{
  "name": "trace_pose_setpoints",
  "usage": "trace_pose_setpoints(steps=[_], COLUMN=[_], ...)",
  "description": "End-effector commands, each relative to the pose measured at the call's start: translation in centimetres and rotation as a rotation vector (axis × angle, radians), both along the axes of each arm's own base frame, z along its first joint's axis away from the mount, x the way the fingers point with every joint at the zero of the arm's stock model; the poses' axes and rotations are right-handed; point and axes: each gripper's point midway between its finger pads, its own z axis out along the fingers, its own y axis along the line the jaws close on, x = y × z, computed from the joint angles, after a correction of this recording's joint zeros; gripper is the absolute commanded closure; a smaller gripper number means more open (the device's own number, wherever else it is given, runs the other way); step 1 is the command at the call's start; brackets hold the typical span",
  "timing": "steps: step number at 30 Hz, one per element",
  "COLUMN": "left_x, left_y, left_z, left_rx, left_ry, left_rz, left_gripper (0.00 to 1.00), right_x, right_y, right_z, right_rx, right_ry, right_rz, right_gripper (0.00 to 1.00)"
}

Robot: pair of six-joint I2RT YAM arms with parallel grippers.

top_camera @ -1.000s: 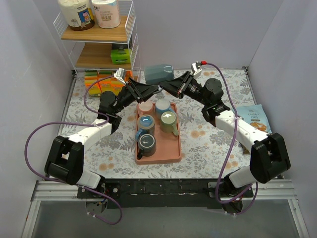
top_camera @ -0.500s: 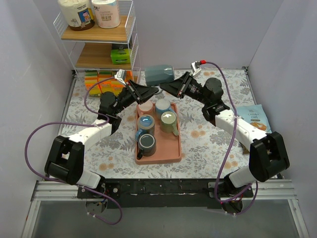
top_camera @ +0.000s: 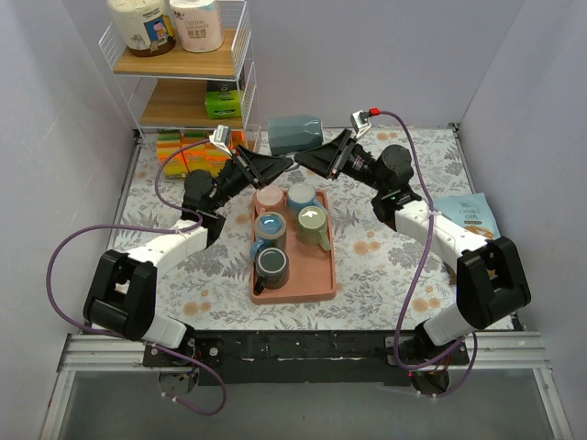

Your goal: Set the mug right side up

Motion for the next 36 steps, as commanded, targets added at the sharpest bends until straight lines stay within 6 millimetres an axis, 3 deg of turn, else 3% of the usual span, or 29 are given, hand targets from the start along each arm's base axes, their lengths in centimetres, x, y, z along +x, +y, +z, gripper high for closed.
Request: trace_pose_setpoints(steps=[1,3,9,15,16,18,19,20,22,23,25,27,28,29,31,32,35,36], left_x=[-1.9,-2.1,-2.4,-2.3,-3.0,-2.4,-3.0,-2.2,-2.3,-2.4,-2.6,-2.4,-2.7,-2.6,-2.7,-2.6,-2.1,-1.2], left_y=[2.2,2.8,4.7,6.8,7.0,7.4,7.7,7.6,8.1,8.6,9.5,10.7,11.3,11.7,12.9,13.5,15.1,15.2], left_z=[8.5,9.4,11.8,12.6,12.9,12.1,12.4,10.8,11.0,10.2,10.6,9.1,9.8,8.5,9.4,8.3,8.1,7.0], left_rx=[-0.3,-0.31,-0.327,-0.298,-0.259,-0.187,-0.128,-0.065,0.051,0.105,0.167,0.266,0.281,0.334,0.372,0.414,0.526,0.584], left_ry=[0.09,0.059,-0.008,-0.036,-0.076,-0.043,-0.107,-0.032,-0.1,-0.054,-0.056,-0.003,-0.01,0.033,0.024,0.075,0.119,0.146], left_rz=[-0.089,-0.079,-0.059,-0.005,0.008,0.053,0.096,0.122,0.203,0.245,0.311,0.382,0.406,0.425,0.495,0.519,0.592,0.587], left_gripper=[1.0,1.0,1.0,1.0,1.0,1.0,1.0,1.0,1.0,1.0,1.0,1.0,1.0,1.0,1.0,1.0,1.0,1.0], right_x=[-3.3,-3.4,-3.6,-3.4,-3.5,-3.1,-3.2,-3.0,-2.7,-2.5,-2.0,-1.4,-1.3,-1.2,-0.8,-0.7,-0.2,-0.2], right_y=[0.3,0.2,-0.5,-1.9,-2.2,-2.7,-3.0,-3.2,-4.0,-4.3,-4.9,-5.3,-5.5,-5.6,-5.9,-5.9,-6.1,-6.1], right_z=[4.6,5.1,6.3,5.2,5.0,4.1,4.2,3.7,3.1,2.9,2.0,1.2,1.1,1.0,0.7,0.6,0.1,0.0], right_rx=[0.079,0.093,0.104,0.039,0.02,-0.019,-0.029,-0.044,-0.073,-0.081,-0.115,-0.144,-0.15,-0.156,-0.17,-0.175,-0.186,-0.188], right_ry=[-0.147,-0.146,-0.175,-0.186,-0.177,-0.17,-0.174,-0.164,-0.156,-0.149,-0.128,-0.112,-0.108,-0.106,-0.102,-0.1,-0.082,-0.077], right_rz=[0.107,0.114,0.12,0.082,0.075,0.056,0.045,0.037,0.013,0.001,-0.024,-0.041,-0.044,-0.048,-0.058,-0.06,-0.069,-0.064], right_gripper=[0.48,0.38,0.24,0.15,0.13,0.11,0.11,0.11,0.1,0.1,0.1,0.1,0.1,0.1,0.1,0.1,0.1,0.1])
